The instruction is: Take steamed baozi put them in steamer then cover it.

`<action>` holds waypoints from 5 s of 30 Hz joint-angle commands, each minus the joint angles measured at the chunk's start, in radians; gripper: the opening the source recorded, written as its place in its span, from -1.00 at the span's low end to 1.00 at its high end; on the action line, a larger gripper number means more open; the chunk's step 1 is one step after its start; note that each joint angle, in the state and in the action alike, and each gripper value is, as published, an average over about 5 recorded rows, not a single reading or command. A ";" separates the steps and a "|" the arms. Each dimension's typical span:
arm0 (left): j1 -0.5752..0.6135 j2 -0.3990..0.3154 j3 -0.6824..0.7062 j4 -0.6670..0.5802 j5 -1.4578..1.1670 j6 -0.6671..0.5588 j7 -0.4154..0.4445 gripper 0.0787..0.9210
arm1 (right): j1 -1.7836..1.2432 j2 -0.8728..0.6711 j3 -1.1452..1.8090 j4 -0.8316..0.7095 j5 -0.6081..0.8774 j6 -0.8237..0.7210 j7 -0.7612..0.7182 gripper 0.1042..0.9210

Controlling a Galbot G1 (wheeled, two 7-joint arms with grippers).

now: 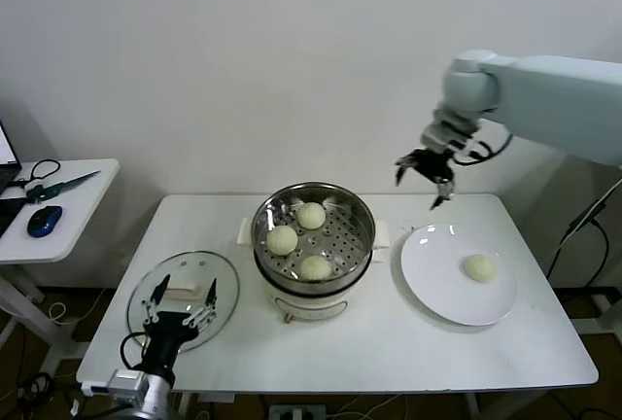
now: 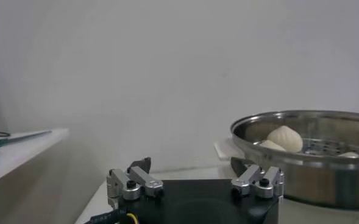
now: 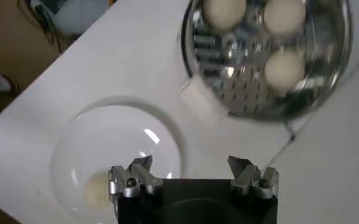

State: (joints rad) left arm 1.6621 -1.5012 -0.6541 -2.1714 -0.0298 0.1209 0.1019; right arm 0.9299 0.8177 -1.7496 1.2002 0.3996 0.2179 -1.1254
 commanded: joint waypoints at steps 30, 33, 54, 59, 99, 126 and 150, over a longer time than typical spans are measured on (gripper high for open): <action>0.018 -0.005 -0.003 0.015 0.019 -0.018 0.010 0.77 | -0.760 -0.050 0.623 -0.467 -0.309 -0.158 0.070 0.76; 0.016 -0.005 0.000 0.017 0.021 -0.017 0.010 0.77 | -0.765 -0.042 0.633 -0.482 -0.316 -0.158 0.073 0.76; 0.016 -0.004 -0.002 0.024 0.017 -0.021 0.008 0.77 | -0.811 0.010 0.703 -0.542 -0.359 -0.168 0.094 0.71; 0.016 -0.002 -0.003 0.026 0.015 -0.021 0.007 0.77 | -0.809 0.008 0.712 -0.532 -0.335 -0.170 0.082 0.57; 0.008 0.005 0.017 0.025 0.008 -0.011 0.003 0.77 | -0.034 0.323 0.080 0.178 0.384 -0.481 0.263 0.34; 0.001 0.010 0.013 0.041 -0.005 -0.012 0.002 0.77 | -0.268 0.331 0.130 0.088 0.183 -0.517 0.345 0.34; -0.001 0.006 0.011 0.025 -0.011 0.000 0.002 0.77 | -0.208 0.309 0.144 0.075 0.244 -0.477 0.296 0.75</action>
State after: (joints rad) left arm 1.6613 -1.4956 -0.6438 -2.1418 -0.0364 0.1175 0.1040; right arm 0.7039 1.1340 -1.6265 1.2802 0.6022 -0.2713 -0.8103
